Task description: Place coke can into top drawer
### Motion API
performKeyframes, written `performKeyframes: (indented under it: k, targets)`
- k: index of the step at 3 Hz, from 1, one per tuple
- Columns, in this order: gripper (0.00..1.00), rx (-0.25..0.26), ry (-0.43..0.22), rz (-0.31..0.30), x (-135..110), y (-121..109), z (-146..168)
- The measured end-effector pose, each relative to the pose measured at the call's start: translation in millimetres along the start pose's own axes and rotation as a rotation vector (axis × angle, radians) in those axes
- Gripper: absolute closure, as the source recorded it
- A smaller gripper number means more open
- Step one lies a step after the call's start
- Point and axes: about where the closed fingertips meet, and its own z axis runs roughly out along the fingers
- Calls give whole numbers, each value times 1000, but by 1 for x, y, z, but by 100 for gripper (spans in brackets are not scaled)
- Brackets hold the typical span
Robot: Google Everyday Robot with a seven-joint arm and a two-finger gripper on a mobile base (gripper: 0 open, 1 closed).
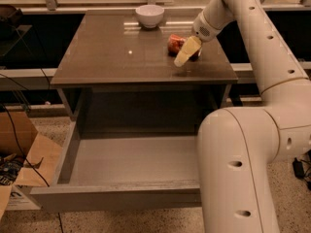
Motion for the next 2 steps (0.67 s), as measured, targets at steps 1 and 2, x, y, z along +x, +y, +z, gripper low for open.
performKeyframes:
  k: [1, 2]
  targets:
    - [17, -17, 11, 24, 11, -2, 9]
    - [36, -24, 7, 14, 10, 0, 7]
